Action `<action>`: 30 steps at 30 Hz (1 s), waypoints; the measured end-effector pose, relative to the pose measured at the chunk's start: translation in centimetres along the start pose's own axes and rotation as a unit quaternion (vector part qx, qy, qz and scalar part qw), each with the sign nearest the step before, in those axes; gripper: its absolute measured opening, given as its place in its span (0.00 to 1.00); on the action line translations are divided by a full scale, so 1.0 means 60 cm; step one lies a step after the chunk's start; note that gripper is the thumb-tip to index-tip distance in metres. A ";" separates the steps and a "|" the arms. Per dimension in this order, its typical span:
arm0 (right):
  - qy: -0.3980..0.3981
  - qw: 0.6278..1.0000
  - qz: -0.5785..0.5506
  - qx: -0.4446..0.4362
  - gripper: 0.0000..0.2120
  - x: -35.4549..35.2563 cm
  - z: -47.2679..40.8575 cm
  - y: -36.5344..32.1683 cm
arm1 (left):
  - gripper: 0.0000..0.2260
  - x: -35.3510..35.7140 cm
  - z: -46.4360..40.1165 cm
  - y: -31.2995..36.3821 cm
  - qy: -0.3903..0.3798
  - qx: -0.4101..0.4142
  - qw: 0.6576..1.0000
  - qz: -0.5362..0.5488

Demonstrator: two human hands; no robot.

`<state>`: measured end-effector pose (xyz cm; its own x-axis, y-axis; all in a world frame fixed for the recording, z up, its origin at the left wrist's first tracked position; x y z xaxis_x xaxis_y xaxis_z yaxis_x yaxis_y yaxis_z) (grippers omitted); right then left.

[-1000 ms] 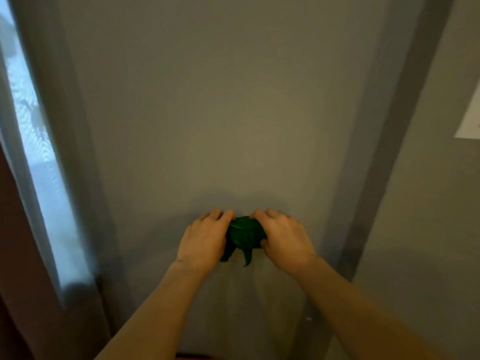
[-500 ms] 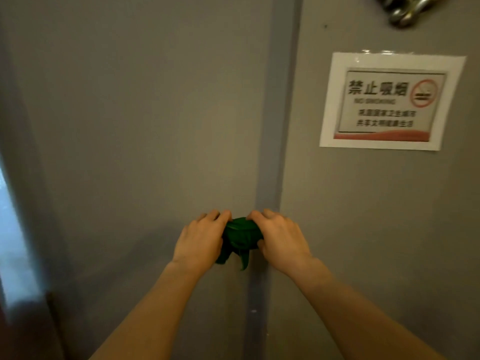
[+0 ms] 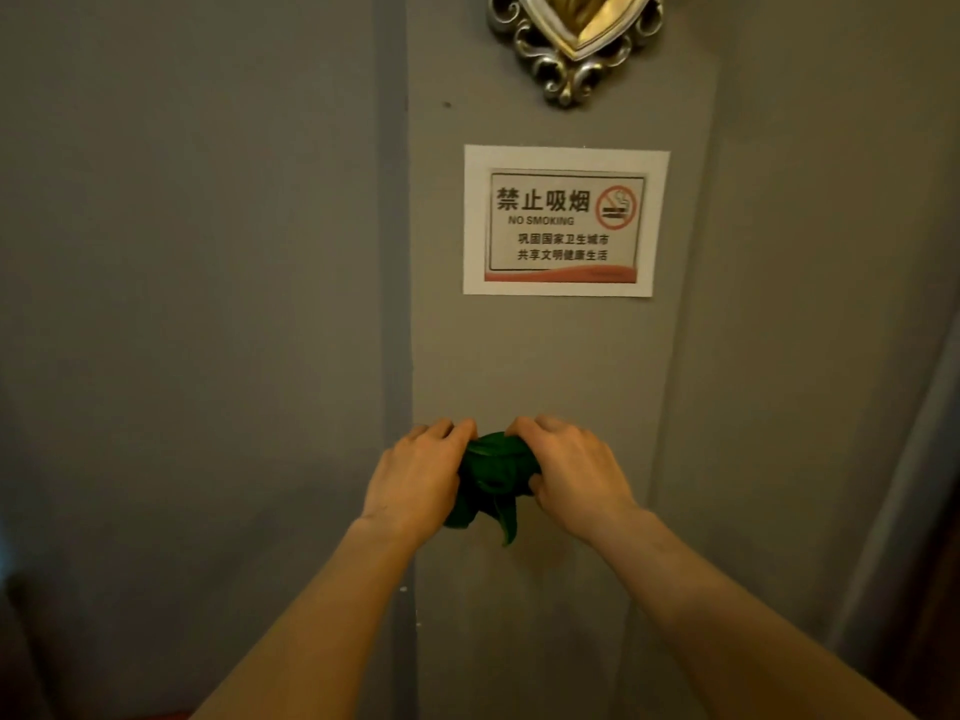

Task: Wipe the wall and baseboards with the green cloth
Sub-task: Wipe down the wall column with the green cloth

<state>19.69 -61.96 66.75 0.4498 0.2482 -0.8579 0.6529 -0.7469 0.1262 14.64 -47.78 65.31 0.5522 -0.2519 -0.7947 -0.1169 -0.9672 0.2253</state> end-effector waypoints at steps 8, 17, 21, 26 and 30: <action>-0.007 1.000 0.012 0.026 0.20 -0.014 0.038 0.052 | 0.14 0.022 -0.016 0.056 -0.009 0.023 1.000 0.007; -0.011 0.999 -0.033 0.037 0.21 0.035 0.003 0.039 | 0.12 0.043 -0.031 0.000 -0.001 0.006 0.999 0.054; -0.017 0.999 -0.035 0.037 0.21 0.081 -0.015 0.022 | 0.13 0.072 -0.031 -0.044 -0.012 0.003 0.998 0.057; -0.042 0.997 -0.042 0.044 0.21 0.145 -0.018 0.006 | 0.14 0.118 -0.019 -0.086 -0.024 -0.003 0.998 0.066; -0.075 0.995 -0.051 0.049 0.20 0.198 -0.008 0.008 | 0.13 0.165 -0.003 -0.103 -0.052 -0.013 0.995 0.079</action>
<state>25.63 -59.09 56.82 0.2829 0.2366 -0.9295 0.6252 -0.7804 -0.0084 20.96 -44.31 56.14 0.4397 -0.4040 -0.8022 -0.1729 -0.9145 0.3658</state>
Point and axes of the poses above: each hand's wrist, its own z-axis away from the middle knuckle, its own x-axis out of the palm, y = z × x, the point moved 6 cm from there along -z, towards the middle knuckle, and after that the axes turned 12 degrees about z, right-handed, at the moved point
